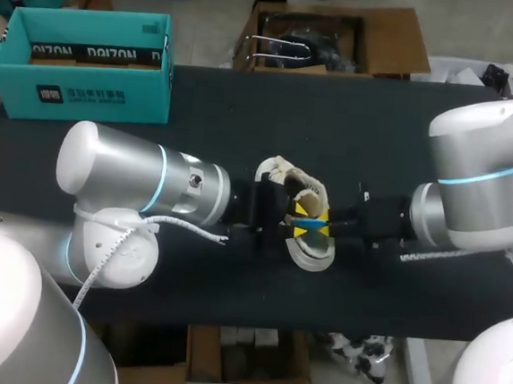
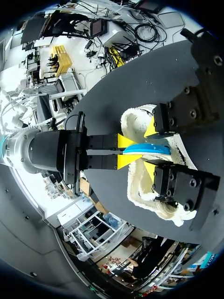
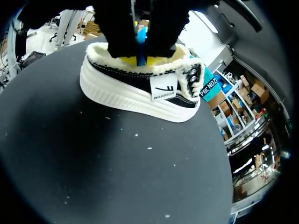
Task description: Open the shoe tongue, take the insole out of the shoe, put the insole back into the shoe, and pack the shoe into the shoebox
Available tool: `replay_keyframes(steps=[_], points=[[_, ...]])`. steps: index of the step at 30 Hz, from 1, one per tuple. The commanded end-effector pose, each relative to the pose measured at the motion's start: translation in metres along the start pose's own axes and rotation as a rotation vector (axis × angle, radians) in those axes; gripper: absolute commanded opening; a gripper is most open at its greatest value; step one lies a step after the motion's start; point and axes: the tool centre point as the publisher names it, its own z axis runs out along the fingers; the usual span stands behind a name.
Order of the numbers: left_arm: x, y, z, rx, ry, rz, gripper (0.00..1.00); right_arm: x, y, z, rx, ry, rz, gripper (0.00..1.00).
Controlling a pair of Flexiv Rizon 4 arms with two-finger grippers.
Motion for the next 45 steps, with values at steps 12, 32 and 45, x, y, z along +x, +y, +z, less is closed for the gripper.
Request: replay_keyframes(steps=[12,32,45], points=[[0.002,0.002,0.002,0.005,-0.013,0.005,0.00,-0.007,-0.015,-0.013,-0.011,0.030,-0.017,0.35],[0.005,0.003,0.003,-0.004,-0.018,-0.008,0.00,0.004,-0.006,0.001,0.034,-0.009,-0.019,0.00],[0.001,-0.002,-0.010,0.010,-0.028,-0.045,0.44,0.001,-0.013,-0.009,-0.025,-0.006,-0.021,0.00]])
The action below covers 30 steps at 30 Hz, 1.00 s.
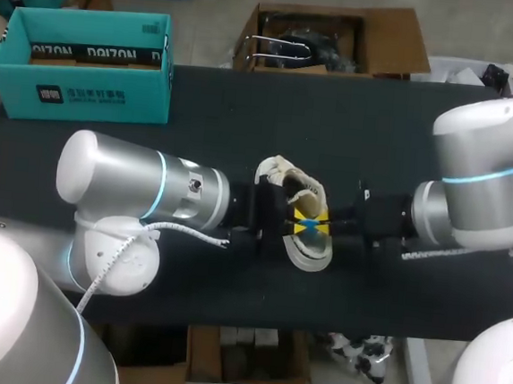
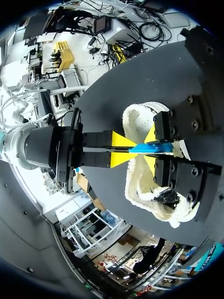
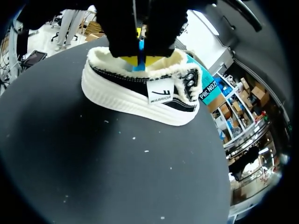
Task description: Open the shoe tongue, take the insole out of the shoe, put the insole back into the shoe, and pack the shoe into the shoebox
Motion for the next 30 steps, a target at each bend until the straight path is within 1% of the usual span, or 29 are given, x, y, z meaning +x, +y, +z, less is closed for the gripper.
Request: replay_keyframes(steps=[1,2,4,5,7,10,12,17,20,22,24,27,29,30], points=[[0.000,-0.006,-0.015,0.010,0.009,-0.019,0.49,0.000,-0.009,-0.006,-0.039,-0.004,-0.005,0.00],[-0.001,-0.007,-0.018,0.008,0.008,-0.020,0.78,-0.001,-0.010,-0.008,-0.045,-0.004,-0.008,0.00],[-0.004,-0.010,-0.025,0.014,0.022,-0.055,0.98,-0.002,-0.011,-0.010,-0.055,-0.007,-0.011,0.00],[-0.006,-0.011,-0.028,0.013,0.022,-0.071,1.00,-0.002,-0.011,-0.010,-0.057,-0.009,-0.015,0.00],[-0.008,-0.014,-0.035,0.018,0.037,-0.103,1.00,-0.004,-0.008,-0.007,-0.063,-0.025,-0.012,0.00],[-0.009,-0.016,-0.047,-0.012,0.058,-0.164,1.00,-0.008,-0.004,-0.002,-0.064,-0.045,-0.005,0.00],[-0.012,-0.018,-0.056,-0.033,0.077,-0.227,1.00,-0.011,0.001,0.002,-0.068,-0.063,0.011,0.00],[-0.015,-0.023,-0.081,-0.025,0.163,-0.370,1.00,-0.019,0.012,0.004,-0.096,-0.085,0.061,0.00],[-0.015,-0.026,-0.093,-0.038,0.208,-0.453,1.00,-0.024,0.017,0.004,-0.104,-0.095,0.081,0.00],[-0.015,-0.026,-0.098,-0.057,0.219,-0.486,1.00,-0.026,0.017,0.005,-0.109,-0.105,0.089,0.00],[-0.014,-0.026,-0.103,-0.073,0.234,-0.543,1.00,-0.029,0.019,0.006,-0.109,-0.113,0.102,0.00],[-0.012,-0.025,-0.108,-0.094,0.234,-0.583,1.00,-0.033,0.015,0.002,-0.105,-0.112,0.106,0.00],[-0.011,-0.023,-0.111,-0.112,0.226,-0.598,1.00,-0.035,0.007,-0.006,-0.118,-0.110,0.115,0.14],[-0.011,-0.022,-0.112,-0.116,0.230,-0.619,1.00,-0.037,0.003,-0.010,-0.124,-0.110,0.114,0.18]])
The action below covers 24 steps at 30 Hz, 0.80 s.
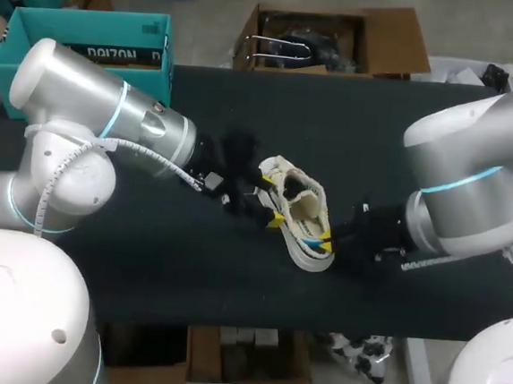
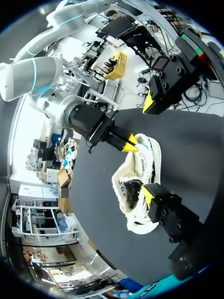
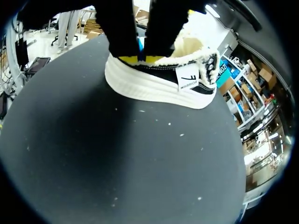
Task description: Open the shoe tongue, take the insole out of the shoe, put the insole back into the shoe, and pack the shoe into the shoebox
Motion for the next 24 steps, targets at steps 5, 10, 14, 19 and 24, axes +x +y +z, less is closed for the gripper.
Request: replay_keyframes(steps=[5,10,14,19,24], points=[[0.003,0.006,-0.026,-0.077,-0.024,-0.084,1.00,-0.008,-0.027,-0.032,-0.048,-0.006,-0.024,0.23],[0.005,0.009,-0.029,-0.100,-0.041,-0.132,1.00,0.000,-0.047,-0.039,-0.055,-0.019,-0.070,0.15],[0.006,0.010,-0.035,-0.116,-0.053,-0.171,1.00,0.010,-0.057,-0.034,-0.034,-0.032,-0.111,0.00],[0.005,0.011,-0.047,-0.137,-0.077,-0.217,1.00,0.022,-0.054,-0.015,-0.009,-0.068,-0.136,0.00],[0.001,0.015,-0.061,-0.148,-0.117,-0.250,1.00,0.025,-0.045,0.004,0.013,-0.080,-0.144,0.00]])
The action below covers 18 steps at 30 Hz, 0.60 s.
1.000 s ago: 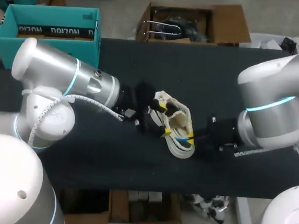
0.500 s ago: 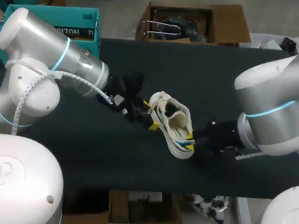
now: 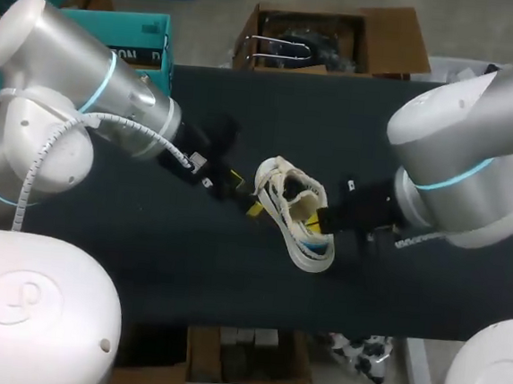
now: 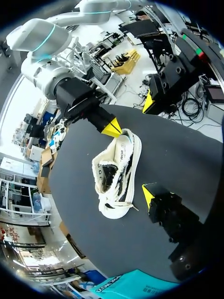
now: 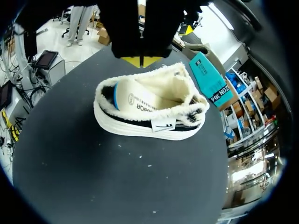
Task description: Open the shoe tongue, take the insole out of the shoe, put the insole back into the shoe, and pack the shoe into the shoebox
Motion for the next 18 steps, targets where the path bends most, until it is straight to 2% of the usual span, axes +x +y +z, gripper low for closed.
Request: replay_keyframes(steps=[1,13,18], points=[[0.000,0.005,-0.019,-0.013,-0.032,-0.021,1.00,0.005,0.014,0.027,0.018,-0.038,-0.002,0.00],[-0.024,0.022,-0.053,0.011,-0.107,-0.115,1.00,-0.016,0.028,0.056,0.024,-0.030,0.017,0.00],[-0.027,0.027,-0.057,0.022,-0.123,-0.135,1.00,-0.020,0.039,0.061,0.009,-0.061,0.044,0.00]])
